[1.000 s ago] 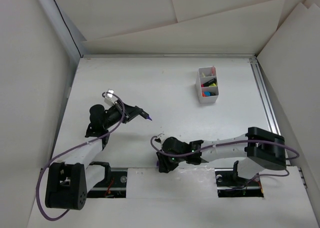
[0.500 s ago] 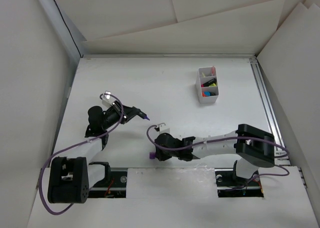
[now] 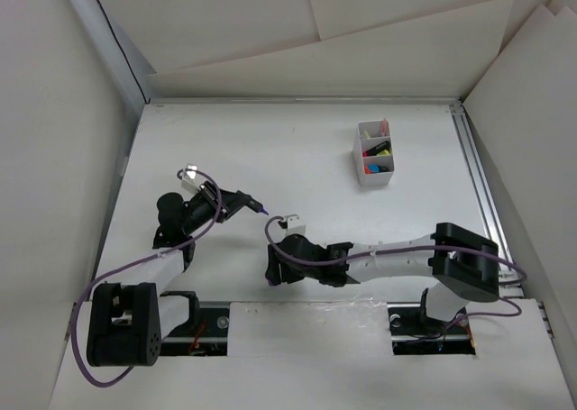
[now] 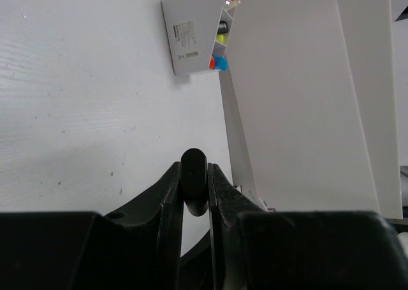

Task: Sort the stationery into containers
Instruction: Pick up the pen cap at the corner of the board.

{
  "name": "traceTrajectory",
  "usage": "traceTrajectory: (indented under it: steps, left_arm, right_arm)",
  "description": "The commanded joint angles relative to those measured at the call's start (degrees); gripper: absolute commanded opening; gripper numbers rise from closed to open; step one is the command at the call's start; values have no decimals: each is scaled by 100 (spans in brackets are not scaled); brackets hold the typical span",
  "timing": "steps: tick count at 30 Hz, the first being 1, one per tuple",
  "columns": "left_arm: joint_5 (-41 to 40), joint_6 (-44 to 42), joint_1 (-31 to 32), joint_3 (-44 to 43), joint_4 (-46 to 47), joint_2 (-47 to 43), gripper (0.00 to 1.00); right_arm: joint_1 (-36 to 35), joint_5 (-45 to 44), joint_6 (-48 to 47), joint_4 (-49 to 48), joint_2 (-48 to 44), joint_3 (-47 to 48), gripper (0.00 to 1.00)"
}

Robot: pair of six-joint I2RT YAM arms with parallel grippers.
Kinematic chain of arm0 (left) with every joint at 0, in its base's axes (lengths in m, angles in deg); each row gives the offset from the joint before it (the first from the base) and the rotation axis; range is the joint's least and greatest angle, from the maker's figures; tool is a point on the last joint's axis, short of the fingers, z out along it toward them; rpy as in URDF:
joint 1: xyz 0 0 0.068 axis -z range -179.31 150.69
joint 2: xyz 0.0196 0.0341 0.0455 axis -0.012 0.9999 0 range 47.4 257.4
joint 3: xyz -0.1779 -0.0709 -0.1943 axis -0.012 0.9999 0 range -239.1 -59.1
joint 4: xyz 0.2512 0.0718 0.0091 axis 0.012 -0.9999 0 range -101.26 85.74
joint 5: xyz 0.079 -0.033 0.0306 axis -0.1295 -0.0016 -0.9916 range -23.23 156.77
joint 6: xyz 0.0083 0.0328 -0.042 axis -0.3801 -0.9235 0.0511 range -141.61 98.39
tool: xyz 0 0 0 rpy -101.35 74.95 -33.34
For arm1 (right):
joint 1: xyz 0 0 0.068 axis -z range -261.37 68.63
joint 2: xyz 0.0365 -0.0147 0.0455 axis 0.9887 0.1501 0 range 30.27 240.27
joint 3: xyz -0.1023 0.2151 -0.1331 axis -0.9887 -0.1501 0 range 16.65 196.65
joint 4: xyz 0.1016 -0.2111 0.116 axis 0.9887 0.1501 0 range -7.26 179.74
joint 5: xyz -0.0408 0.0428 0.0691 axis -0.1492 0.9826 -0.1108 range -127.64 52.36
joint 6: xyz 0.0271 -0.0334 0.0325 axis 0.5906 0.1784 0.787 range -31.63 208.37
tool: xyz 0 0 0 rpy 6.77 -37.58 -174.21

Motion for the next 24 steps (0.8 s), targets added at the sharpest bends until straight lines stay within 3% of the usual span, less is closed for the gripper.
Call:
traceTrajectory:
  steps: [1,13,16,24]
  left_arm:
    - [107,93,-29,133,522,14,0]
    - [-122,-92,-29,134,179,-179,0]
    - [-122,-92,-29,134,179,-109,0]
    - [-69,-92,-29,134,285,6,0]
  right_arm:
    - [-199,10,98,82,225,449,62]
    - [-525,-728,388,961,805,987,59]
    - [-665,-1053,388,1356,1060,1181,52]
    - [-719,-1422,257,1752,1122,1242,51]
